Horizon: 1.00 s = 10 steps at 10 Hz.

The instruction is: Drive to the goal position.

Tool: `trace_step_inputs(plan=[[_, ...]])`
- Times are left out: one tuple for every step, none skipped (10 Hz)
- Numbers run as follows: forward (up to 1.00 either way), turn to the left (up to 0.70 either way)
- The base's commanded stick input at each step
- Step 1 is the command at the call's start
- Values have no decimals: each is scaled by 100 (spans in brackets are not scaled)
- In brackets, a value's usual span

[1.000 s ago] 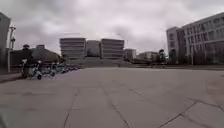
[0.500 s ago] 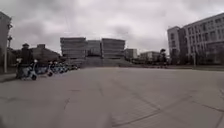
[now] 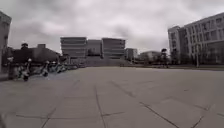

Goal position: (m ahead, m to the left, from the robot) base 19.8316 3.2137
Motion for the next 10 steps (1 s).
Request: trace_step_inputs(plan=[[100, 0], [100, -5], [100, -9], [100, -4], [100, 0], [100, 0], [100, 0], [100, 0], [100, 0], [100, 1]])
